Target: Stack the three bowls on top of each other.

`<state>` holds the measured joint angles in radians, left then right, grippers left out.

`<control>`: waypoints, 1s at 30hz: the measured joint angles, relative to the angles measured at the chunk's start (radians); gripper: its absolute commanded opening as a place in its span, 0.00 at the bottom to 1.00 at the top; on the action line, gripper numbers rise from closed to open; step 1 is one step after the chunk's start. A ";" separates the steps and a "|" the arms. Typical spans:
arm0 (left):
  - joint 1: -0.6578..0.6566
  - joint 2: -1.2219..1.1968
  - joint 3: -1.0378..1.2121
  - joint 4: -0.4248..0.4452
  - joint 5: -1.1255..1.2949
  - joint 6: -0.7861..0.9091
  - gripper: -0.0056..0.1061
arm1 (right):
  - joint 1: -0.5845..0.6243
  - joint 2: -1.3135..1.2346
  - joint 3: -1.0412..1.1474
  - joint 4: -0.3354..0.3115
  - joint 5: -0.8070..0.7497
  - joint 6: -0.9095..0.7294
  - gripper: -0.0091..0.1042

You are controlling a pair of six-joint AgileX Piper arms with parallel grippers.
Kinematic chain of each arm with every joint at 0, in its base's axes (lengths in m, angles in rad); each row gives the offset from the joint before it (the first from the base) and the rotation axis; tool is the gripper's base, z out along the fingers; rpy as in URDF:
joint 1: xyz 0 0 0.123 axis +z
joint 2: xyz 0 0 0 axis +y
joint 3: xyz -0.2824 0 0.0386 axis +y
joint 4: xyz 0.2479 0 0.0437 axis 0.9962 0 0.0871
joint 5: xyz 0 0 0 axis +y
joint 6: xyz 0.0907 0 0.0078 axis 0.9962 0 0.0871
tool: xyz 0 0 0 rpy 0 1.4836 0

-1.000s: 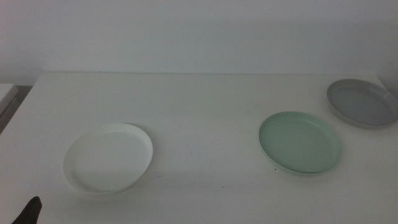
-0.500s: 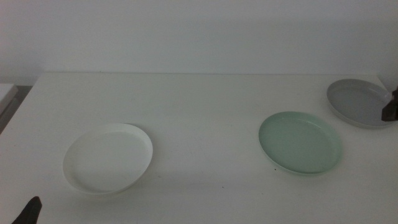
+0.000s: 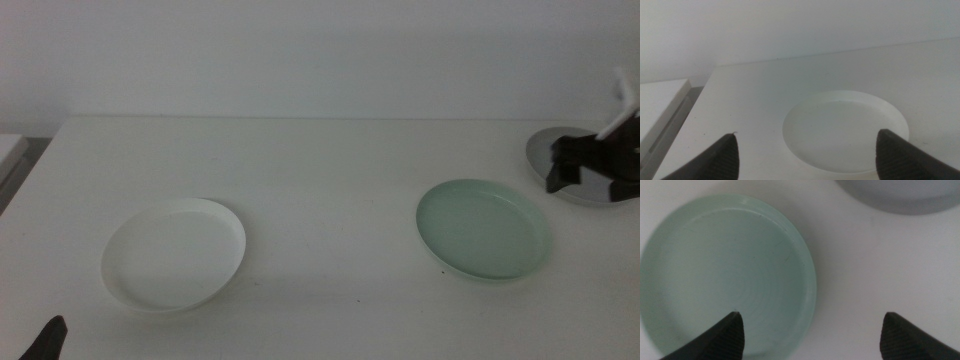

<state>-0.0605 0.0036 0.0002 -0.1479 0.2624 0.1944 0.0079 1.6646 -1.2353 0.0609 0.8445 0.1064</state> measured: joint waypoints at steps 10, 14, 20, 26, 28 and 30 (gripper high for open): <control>0.000 0.000 0.000 0.000 0.000 0.000 0.89 | 0.002 0.268 -0.084 0.020 -0.013 -0.002 0.72; 0.000 0.000 0.000 0.000 0.000 0.000 0.89 | 0.002 0.327 -0.084 0.022 -0.039 -0.002 0.67; 0.000 0.000 0.000 0.000 0.000 0.000 0.89 | 0.002 0.359 -0.088 0.022 -0.055 -0.005 0.56; 0.000 0.000 0.000 0.000 0.000 0.000 0.89 | 0.002 0.362 -0.094 0.022 -0.061 -0.006 0.35; 0.000 0.000 0.000 0.000 0.000 0.000 0.89 | 0.002 0.365 -0.094 0.027 -0.065 -0.006 0.26; 0.000 0.000 0.000 0.000 0.000 0.000 0.89 | 0.002 0.365 -0.094 0.035 -0.069 -0.006 0.17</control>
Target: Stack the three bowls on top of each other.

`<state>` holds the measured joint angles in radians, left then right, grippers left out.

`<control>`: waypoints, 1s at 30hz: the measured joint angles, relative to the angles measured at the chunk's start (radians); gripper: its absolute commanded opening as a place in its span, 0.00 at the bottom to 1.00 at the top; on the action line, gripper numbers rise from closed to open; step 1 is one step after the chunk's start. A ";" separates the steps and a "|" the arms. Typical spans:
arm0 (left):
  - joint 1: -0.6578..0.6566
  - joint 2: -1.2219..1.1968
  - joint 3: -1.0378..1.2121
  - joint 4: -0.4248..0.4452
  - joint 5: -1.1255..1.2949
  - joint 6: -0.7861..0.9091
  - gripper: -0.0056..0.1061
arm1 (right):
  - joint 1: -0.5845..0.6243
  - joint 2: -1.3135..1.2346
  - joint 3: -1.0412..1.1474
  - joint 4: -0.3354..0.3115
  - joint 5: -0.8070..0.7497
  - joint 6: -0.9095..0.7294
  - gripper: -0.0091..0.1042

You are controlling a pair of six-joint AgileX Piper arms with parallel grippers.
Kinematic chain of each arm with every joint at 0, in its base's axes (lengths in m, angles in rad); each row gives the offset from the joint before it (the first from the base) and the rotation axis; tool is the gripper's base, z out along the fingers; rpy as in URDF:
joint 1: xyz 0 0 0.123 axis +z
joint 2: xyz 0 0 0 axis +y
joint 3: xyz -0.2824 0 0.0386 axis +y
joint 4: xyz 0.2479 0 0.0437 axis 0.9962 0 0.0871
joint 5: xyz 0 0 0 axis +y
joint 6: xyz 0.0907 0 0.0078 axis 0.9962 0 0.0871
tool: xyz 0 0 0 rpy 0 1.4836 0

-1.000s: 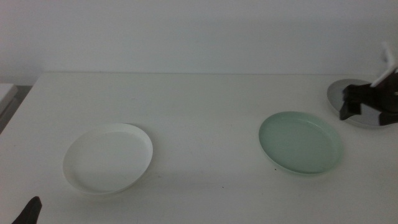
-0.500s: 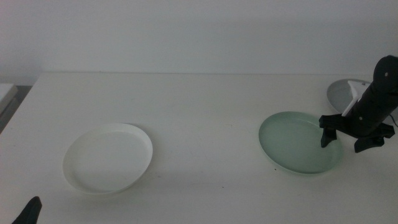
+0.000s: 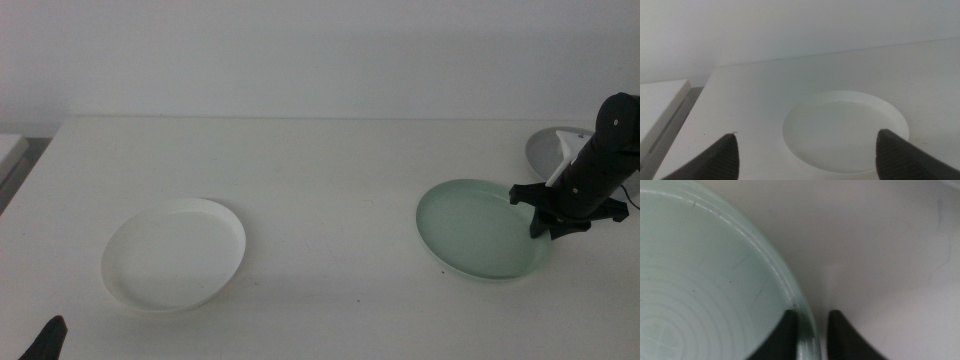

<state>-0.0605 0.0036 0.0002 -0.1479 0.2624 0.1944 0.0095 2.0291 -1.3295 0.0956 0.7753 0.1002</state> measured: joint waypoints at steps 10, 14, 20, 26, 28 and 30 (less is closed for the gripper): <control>0.000 0.000 0.000 0.000 0.000 0.000 0.89 | 0.000 -0.032 -0.001 0.022 0.018 0.003 0.06; 0.000 0.000 0.000 0.000 0.000 0.000 0.89 | 0.013 -0.114 -0.016 0.034 0.043 -0.009 0.06; 0.000 0.000 0.000 0.000 0.000 0.000 0.89 | 0.081 -0.243 -0.023 0.096 0.059 -0.035 0.06; 0.000 0.000 0.000 0.000 0.000 0.000 0.89 | 0.204 -0.257 -0.023 0.142 0.065 -0.038 0.06; 0.000 0.000 0.000 0.000 0.000 0.000 0.89 | 0.256 -0.250 -0.023 0.146 0.052 -0.038 0.06; 0.000 0.000 0.000 0.000 0.000 0.000 0.89 | 0.301 -0.236 -0.023 0.153 0.024 -0.033 0.06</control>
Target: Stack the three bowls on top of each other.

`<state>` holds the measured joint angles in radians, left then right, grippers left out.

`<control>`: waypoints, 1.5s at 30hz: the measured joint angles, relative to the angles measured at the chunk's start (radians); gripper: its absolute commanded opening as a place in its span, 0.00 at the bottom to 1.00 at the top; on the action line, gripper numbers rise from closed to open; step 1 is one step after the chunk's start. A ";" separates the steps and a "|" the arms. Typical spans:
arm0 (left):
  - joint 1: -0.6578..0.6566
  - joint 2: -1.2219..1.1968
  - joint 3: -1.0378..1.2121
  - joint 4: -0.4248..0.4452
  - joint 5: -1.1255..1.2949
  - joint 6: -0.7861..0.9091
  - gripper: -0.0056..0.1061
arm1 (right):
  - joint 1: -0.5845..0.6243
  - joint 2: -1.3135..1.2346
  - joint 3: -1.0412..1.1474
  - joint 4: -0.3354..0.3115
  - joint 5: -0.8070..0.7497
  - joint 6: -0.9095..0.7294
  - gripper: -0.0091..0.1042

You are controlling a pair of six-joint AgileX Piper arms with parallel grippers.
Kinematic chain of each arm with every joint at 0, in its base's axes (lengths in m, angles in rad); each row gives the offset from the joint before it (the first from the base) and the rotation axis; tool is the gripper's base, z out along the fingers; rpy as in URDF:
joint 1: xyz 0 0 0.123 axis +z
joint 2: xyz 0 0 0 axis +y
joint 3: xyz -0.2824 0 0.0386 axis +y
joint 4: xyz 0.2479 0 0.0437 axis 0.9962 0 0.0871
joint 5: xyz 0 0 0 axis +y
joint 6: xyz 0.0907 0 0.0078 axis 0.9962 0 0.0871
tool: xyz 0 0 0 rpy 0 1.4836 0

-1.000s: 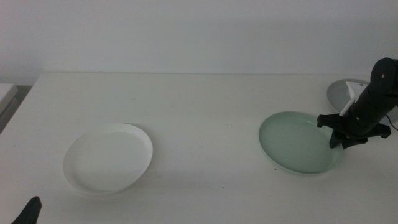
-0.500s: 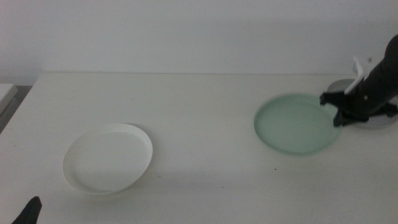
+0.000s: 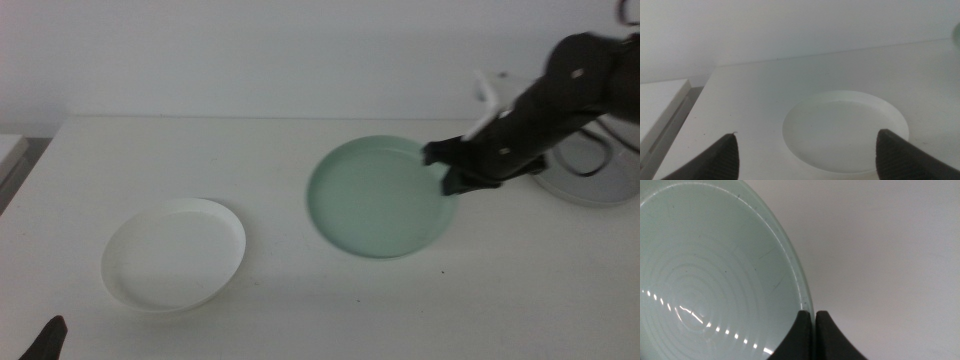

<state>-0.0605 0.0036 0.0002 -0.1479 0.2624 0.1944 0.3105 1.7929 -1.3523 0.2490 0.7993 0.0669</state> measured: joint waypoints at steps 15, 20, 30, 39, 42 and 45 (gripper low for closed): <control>0.000 0.000 0.000 0.000 0.000 0.000 0.89 | 0.075 0.184 0.000 0.044 -0.100 0.052 0.06; 0.000 0.000 0.000 0.000 0.000 0.000 0.89 | 0.075 0.209 0.000 0.044 -0.109 0.053 0.06; 0.000 0.000 0.000 0.000 0.000 0.000 0.89 | 0.075 0.214 0.000 0.052 -0.115 0.055 0.46; 0.000 0.000 0.000 0.000 0.000 0.000 0.89 | 0.035 0.174 -0.197 -0.056 0.042 0.055 0.90; 0.000 0.000 0.000 0.000 0.000 0.000 0.89 | -0.047 0.155 -0.374 -0.141 0.159 0.055 0.90; 0.000 0.000 0.000 0.000 0.000 0.000 0.89 | -0.159 0.152 -0.516 -0.226 0.208 0.055 0.90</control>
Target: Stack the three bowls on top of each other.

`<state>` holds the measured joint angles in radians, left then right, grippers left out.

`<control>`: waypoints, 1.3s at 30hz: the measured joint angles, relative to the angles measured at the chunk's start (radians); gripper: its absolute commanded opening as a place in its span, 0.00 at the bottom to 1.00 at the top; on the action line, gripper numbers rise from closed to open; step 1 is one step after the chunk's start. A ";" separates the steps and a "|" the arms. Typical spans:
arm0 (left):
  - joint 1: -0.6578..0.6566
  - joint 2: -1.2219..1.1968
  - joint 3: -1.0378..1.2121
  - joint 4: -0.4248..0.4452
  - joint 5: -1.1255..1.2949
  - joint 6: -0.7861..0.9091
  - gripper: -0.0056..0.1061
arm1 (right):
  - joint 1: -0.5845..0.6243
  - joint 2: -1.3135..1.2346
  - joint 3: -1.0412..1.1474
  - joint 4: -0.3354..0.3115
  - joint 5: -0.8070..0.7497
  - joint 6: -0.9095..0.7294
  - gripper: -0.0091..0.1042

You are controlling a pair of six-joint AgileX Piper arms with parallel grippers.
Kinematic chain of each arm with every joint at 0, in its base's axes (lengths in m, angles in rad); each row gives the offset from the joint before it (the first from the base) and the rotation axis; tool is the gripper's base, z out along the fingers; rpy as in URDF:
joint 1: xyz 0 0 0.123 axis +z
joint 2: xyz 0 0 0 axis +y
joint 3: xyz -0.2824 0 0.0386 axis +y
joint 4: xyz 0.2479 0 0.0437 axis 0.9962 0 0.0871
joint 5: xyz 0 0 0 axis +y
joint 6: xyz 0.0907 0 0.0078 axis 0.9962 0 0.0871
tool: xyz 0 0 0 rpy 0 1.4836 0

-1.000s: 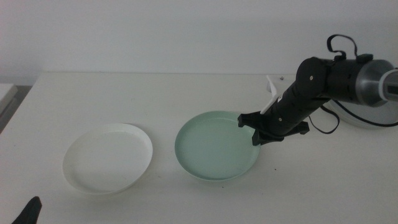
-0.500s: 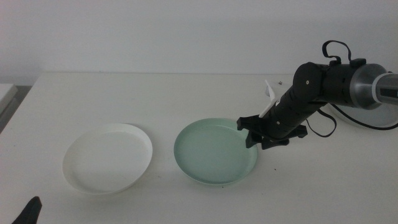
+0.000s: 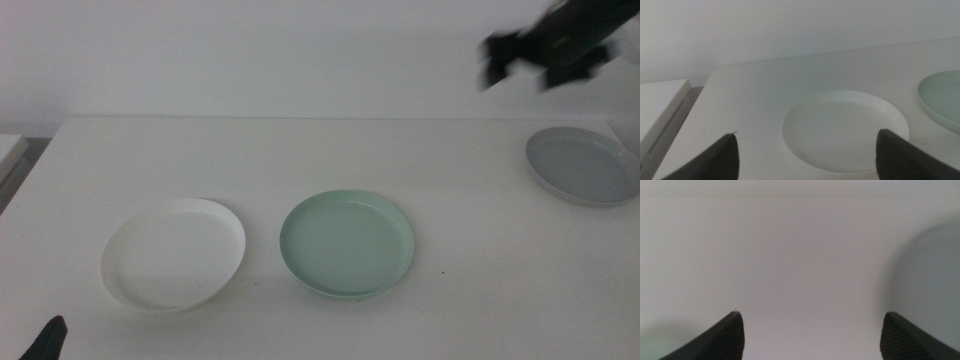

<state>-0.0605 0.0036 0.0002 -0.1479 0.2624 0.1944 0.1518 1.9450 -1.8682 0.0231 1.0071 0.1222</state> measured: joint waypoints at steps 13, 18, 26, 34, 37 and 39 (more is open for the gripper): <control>0.000 0.000 0.000 0.000 0.000 0.000 0.89 | -0.483 0.098 -0.098 -0.001 -0.028 -0.029 0.90; 0.000 0.000 0.000 0.000 0.000 0.000 0.89 | -0.524 0.208 -0.098 0.050 -0.038 -0.055 0.90; 0.000 0.000 0.000 0.000 0.000 0.000 0.89 | -0.516 0.346 -0.098 0.076 -0.105 -0.063 0.85; 0.000 0.000 0.000 0.000 0.000 0.000 0.89 | -0.497 0.417 -0.098 0.086 -0.139 -0.063 0.79; 0.000 0.000 0.000 0.000 0.000 0.000 0.89 | -0.492 0.431 -0.098 0.086 -0.148 -0.063 0.77; 0.000 0.000 0.000 0.000 0.000 0.000 0.89 | -0.491 0.441 -0.098 0.091 -0.152 -0.063 0.75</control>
<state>-0.0605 0.0036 0.0002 -0.1479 0.2624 0.1944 -0.3388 2.3856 -1.9667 0.1145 0.8550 0.0593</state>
